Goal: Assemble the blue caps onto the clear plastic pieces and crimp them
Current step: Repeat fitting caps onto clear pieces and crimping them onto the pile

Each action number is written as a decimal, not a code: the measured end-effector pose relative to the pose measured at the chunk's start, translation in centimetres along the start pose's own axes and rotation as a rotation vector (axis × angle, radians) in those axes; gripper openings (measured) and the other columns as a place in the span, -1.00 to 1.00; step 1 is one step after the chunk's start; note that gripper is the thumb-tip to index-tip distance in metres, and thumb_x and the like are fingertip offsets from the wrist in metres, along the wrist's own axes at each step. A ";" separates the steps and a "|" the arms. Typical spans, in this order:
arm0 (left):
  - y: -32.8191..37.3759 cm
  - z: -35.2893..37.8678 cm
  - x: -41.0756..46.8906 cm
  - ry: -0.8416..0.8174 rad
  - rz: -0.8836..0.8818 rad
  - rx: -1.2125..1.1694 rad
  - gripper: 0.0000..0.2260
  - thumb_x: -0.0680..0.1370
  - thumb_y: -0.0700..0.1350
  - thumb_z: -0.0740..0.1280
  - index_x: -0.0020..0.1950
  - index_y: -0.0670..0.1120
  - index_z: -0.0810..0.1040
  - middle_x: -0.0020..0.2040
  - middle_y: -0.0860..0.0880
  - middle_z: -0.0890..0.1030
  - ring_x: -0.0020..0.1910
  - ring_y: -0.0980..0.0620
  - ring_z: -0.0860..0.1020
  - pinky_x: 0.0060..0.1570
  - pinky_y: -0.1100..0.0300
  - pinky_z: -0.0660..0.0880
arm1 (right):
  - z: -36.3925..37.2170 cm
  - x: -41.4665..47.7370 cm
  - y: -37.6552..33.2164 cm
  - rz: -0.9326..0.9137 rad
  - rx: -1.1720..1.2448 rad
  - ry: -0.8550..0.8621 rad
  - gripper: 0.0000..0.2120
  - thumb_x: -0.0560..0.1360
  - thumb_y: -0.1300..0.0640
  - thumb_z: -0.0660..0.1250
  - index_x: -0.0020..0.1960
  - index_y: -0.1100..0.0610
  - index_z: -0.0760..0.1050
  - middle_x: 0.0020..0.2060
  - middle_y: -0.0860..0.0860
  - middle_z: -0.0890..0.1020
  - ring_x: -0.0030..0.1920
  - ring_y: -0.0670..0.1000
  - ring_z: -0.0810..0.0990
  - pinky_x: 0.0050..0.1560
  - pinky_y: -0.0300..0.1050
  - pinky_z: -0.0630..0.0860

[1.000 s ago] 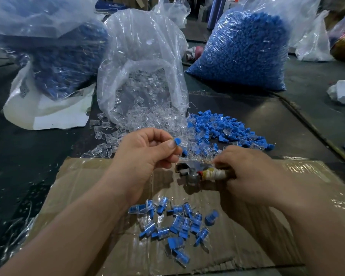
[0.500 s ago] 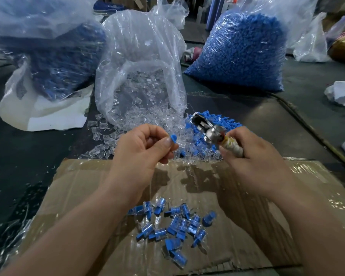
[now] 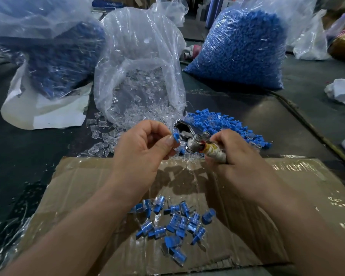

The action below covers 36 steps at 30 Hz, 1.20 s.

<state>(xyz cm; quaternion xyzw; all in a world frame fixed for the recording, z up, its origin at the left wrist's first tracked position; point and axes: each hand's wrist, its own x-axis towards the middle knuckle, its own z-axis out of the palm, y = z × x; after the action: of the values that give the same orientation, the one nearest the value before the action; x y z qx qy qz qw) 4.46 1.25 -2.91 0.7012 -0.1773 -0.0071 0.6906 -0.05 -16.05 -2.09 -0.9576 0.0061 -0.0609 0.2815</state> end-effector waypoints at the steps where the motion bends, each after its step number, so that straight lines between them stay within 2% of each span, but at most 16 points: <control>1: 0.0 0.0 0.0 0.004 0.001 0.009 -0.80 0.46 -0.34 0.31 -0.24 -0.05 0.50 -0.40 0.12 0.60 -0.42 0.23 0.54 -0.37 0.42 0.46 | 0.0 0.0 0.0 0.004 -0.001 -0.007 -0.85 0.48 0.07 0.29 -0.06 -0.05 0.31 -0.14 -0.14 0.38 -0.15 -0.15 0.35 -0.24 -0.25 0.27; 8: -0.2 -0.1 0.0 0.011 0.009 0.035 -0.79 0.46 -0.35 0.31 -0.24 -0.04 0.50 -0.38 0.13 0.60 -0.40 0.24 0.55 -0.36 0.43 0.47 | 0.5 -0.1 -0.1 0.008 0.005 -0.061 -0.84 0.49 0.06 0.27 -0.11 -0.08 0.28 -0.16 -0.15 0.38 -0.15 -0.16 0.35 -0.23 -0.21 0.26; 12: -0.3 -0.1 0.0 0.029 0.020 0.053 -0.78 0.46 -0.35 0.32 -0.25 -0.03 0.50 -0.39 0.14 0.59 -0.40 0.25 0.53 -0.36 0.43 0.47 | 0.6 -0.1 -0.1 -0.010 -0.046 -0.084 -0.85 0.50 0.05 0.24 -0.03 -0.11 0.27 -0.13 -0.19 0.34 -0.12 -0.17 0.31 -0.18 -0.35 0.22; 16: -0.2 0.0 -0.1 0.042 0.018 0.071 -0.77 0.46 -0.35 0.32 -0.25 -0.02 0.49 -0.39 0.14 0.58 -0.40 0.24 0.53 -0.35 0.42 0.47 | 0.6 -0.1 -0.3 -0.008 -0.117 -0.082 -0.86 0.51 -0.01 0.21 -0.13 -0.13 0.23 -0.17 -0.19 0.35 -0.15 -0.25 0.30 -0.25 -0.34 0.18; 22: -0.1 0.1 -0.3 0.071 0.029 0.150 -0.79 0.46 -0.33 0.32 -0.25 -0.02 0.48 -0.35 0.01 0.56 -0.38 0.18 0.51 -0.35 0.38 0.49 | 0.6 0.0 -0.7 0.023 -0.182 -0.077 -0.80 0.52 0.02 0.23 -0.22 -0.08 0.23 -0.26 -0.16 0.38 -0.26 -0.22 0.31 -0.34 -0.27 0.14; 26: 0.1 0.2 -0.4 0.077 0.025 0.176 -0.79 0.46 -0.33 0.32 -0.25 -0.02 0.47 -0.33 -0.01 0.55 -0.36 0.13 0.51 -0.33 0.32 0.52 | 0.4 0.0 -1.0 0.040 -0.187 -0.085 -0.79 0.52 0.02 0.23 -0.23 -0.07 0.24 -0.28 -0.17 0.39 -0.28 -0.21 0.32 -0.35 -0.27 0.14; 36: 0.2 0.2 -0.4 0.079 -0.002 0.180 -0.80 0.47 -0.33 0.31 -0.24 -0.04 0.47 -0.32 -0.01 0.54 -0.38 0.17 0.50 -0.35 0.38 0.50 | 0.5 -0.3 -1.5 0.057 -0.174 -0.062 -0.78 0.50 -0.03 0.24 -0.25 -0.05 0.25 -0.30 -0.15 0.41 -0.30 -0.20 0.33 -0.38 -0.27 0.14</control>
<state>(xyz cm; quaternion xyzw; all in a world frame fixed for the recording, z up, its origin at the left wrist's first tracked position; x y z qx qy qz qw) 3.98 1.21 -2.82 0.7602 -0.1491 0.0357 0.6314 -0.31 -14.53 -1.71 -0.9793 0.0300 -0.0227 0.1990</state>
